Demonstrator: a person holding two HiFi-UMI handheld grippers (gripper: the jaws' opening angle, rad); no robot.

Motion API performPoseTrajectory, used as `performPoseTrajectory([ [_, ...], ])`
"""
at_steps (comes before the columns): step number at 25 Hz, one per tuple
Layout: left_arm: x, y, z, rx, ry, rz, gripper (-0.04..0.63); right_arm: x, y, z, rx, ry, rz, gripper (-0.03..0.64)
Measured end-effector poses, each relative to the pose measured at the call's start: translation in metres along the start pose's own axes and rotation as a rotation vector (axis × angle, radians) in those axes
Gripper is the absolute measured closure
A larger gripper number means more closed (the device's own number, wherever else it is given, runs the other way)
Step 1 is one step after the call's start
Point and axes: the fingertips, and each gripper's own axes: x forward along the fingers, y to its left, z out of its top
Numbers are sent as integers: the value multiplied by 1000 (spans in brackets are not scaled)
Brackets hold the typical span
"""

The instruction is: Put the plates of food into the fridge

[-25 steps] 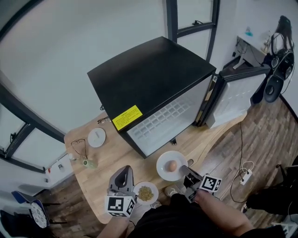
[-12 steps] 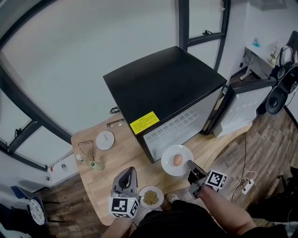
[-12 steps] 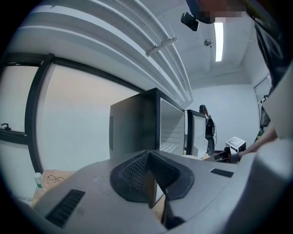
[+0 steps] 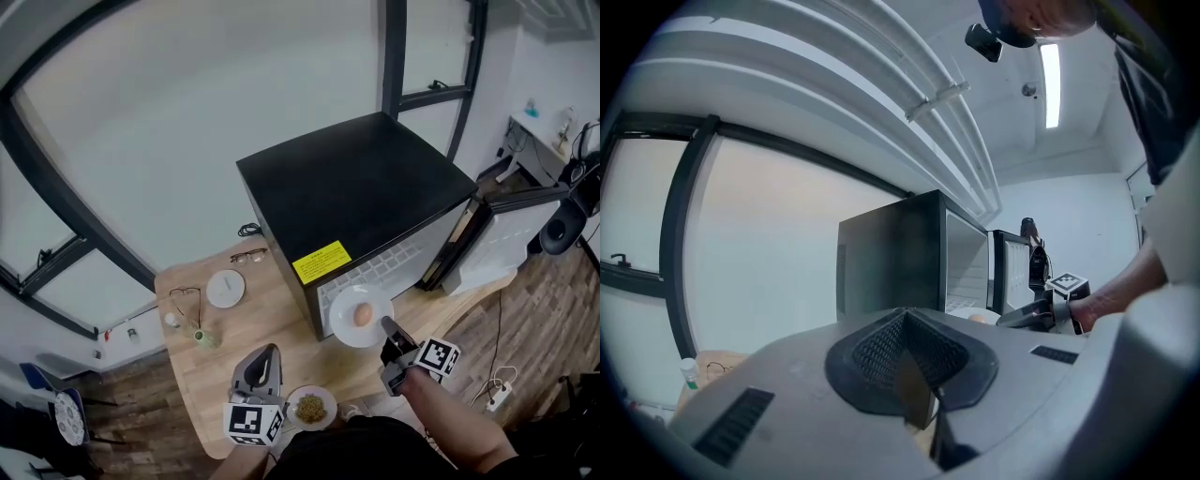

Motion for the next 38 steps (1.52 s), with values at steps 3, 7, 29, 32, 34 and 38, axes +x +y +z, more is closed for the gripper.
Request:
performPoseTrajectory([
  [3, -3, 8, -1, -5, 1, 25, 592, 9, -1, 5, -4, -9, -22, 584],
  [7, -6, 16, 0, -7, -1, 52, 592, 24, 4, 10, 5, -18, 5, 584],
  [29, -23, 29, -11, -15, 44, 143, 592, 91, 27, 29, -167, 9, -46, 584],
  [32, -25, 32, -14, -20, 51, 158, 592, 97, 27, 31, -225, 30, -78, 583],
  [34, -25, 32, -14, -18, 54, 161, 592, 103, 28, 33, -291, 55, -103, 577],
  [38, -26, 33, -15, -17, 56, 167, 592, 115, 23, 34, -470, 128, -178, 549],
])
